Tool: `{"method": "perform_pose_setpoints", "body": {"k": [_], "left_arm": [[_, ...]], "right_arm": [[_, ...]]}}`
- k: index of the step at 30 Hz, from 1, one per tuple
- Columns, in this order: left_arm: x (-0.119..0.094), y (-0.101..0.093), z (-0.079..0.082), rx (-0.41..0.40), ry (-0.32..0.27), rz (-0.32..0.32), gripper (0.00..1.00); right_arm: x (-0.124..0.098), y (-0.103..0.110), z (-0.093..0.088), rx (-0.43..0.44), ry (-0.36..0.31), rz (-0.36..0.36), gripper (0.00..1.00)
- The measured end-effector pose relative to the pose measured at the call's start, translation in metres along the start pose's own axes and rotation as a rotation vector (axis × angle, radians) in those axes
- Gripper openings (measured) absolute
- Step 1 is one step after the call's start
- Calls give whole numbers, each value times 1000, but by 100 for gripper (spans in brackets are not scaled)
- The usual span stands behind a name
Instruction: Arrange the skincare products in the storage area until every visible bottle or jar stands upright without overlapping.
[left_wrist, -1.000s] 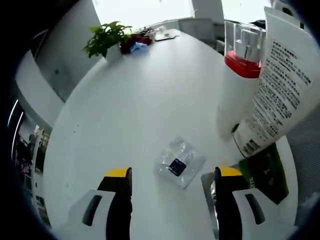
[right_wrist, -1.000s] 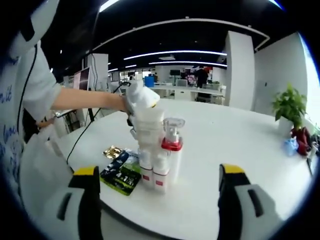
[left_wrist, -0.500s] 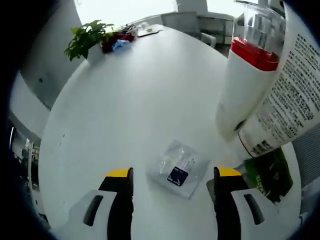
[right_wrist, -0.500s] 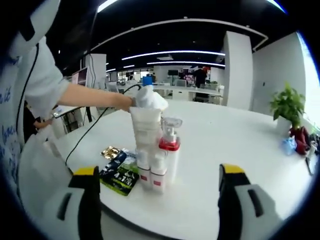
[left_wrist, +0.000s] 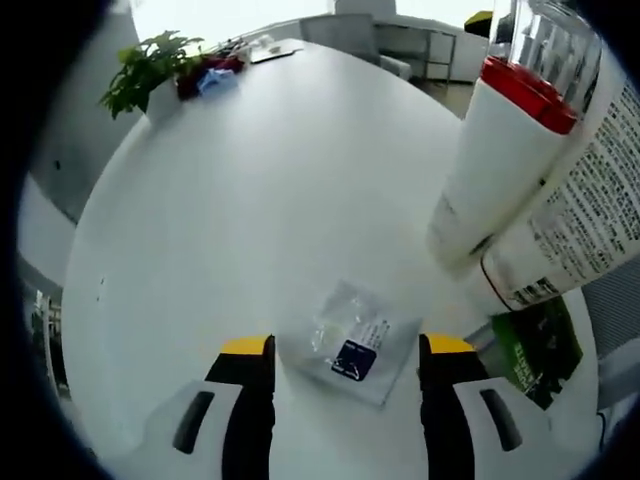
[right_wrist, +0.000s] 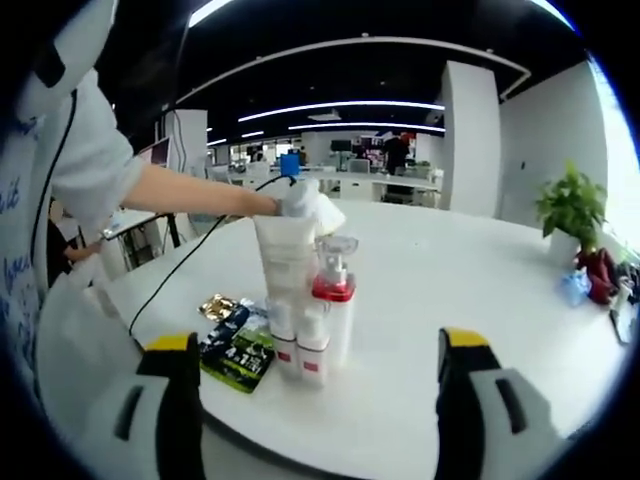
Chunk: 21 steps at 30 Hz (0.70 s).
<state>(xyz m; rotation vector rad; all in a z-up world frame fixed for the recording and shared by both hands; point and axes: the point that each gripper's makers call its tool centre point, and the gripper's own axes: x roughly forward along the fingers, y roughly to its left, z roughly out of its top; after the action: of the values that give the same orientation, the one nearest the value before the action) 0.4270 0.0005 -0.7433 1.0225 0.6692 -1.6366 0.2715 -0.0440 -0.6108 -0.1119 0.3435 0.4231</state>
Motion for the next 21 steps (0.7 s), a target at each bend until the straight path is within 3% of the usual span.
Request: {"method": "perform_pose_setpoints", "body": {"k": [10,17,21], "left_arm": [[3,-2,-1,10,20,-78,49],[4,2,-3,20,46,-79,46],[4,-2,-3,34,52,-85,40]], "right_arm": [[0,-2,1,10,-5,-5,99],[0,-2,2,11,-9,-6,99],[-1,-3,3,19,-18,-7,99]]}}
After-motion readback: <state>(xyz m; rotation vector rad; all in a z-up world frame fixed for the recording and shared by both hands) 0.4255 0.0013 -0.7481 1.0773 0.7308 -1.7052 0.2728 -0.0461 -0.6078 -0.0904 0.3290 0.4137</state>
